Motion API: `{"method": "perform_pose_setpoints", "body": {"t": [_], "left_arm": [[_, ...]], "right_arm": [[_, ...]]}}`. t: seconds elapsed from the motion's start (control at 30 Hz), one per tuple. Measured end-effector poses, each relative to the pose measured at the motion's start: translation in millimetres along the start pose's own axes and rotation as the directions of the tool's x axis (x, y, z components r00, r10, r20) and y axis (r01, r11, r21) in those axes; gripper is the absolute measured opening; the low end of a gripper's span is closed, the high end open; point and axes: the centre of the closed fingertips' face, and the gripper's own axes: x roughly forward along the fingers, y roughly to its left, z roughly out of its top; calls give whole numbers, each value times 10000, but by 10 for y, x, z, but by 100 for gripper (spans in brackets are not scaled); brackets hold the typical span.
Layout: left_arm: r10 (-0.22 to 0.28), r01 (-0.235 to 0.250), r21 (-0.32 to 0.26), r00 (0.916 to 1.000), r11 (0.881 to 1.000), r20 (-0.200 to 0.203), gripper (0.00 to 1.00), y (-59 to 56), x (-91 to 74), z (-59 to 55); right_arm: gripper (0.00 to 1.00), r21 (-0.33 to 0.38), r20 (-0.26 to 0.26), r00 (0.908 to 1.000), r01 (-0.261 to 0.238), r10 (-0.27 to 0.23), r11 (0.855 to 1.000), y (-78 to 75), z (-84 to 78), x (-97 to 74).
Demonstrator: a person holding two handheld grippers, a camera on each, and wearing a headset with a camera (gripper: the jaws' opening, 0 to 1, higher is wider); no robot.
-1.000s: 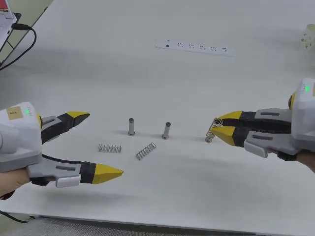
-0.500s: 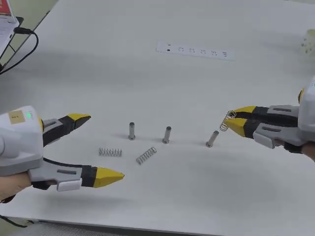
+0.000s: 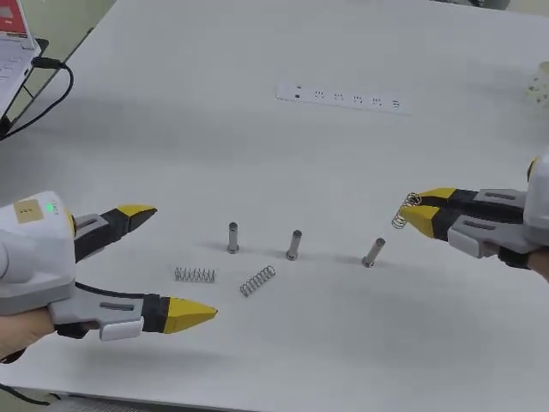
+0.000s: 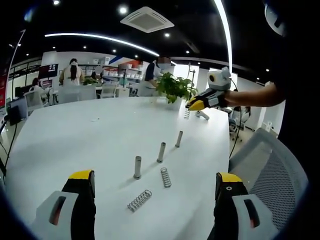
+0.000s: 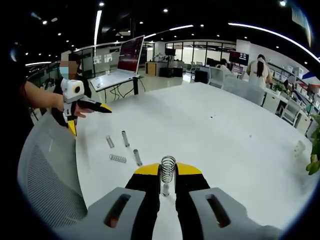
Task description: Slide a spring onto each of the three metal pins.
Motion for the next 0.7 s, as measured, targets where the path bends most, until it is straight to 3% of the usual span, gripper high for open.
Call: {"method": "perform_pose_setpoints", "body": {"t": [0.7], "left_arm": [[67, -67, 23, 10000, 10000, -35, 98, -4, -23, -26]], "right_arm": [[8, 550, -373, 9992, 164, -143, 9984, -45, -194, 118]]}}
